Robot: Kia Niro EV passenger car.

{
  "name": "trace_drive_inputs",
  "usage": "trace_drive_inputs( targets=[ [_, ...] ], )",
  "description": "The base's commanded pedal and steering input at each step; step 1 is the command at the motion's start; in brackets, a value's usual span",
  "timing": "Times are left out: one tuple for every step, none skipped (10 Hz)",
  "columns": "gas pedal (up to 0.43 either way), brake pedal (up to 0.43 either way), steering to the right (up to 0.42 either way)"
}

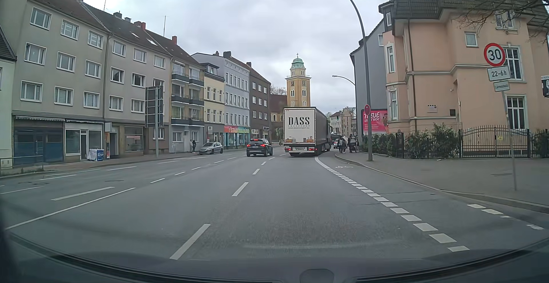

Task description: Follow the waypoints while adhering to traffic rules and regulations

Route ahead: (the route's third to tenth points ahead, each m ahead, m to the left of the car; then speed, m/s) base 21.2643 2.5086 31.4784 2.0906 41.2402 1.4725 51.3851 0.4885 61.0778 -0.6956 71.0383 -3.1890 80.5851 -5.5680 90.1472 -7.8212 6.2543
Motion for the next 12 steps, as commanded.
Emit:
trace_drive_inputs(
  targets=[
    [0.059,0.0,-0.004],
    [0.059,0.0,-0.004],
    [0.059,0.0,-0.004],
    [0.059,0.0,-0.004],
    [0.059,0.0,-0.004],
    [0.067,0.0,-0.004],
    [0.067,0.0,-0.004],
    [0.067,0.0,-0.004],
    [0.067,0.0,-0.004],
    [0.067,0.0,-0.004],
    [0.067,0.0,-0.004],
    [0.067,0.0,-0.004]
  ],
)
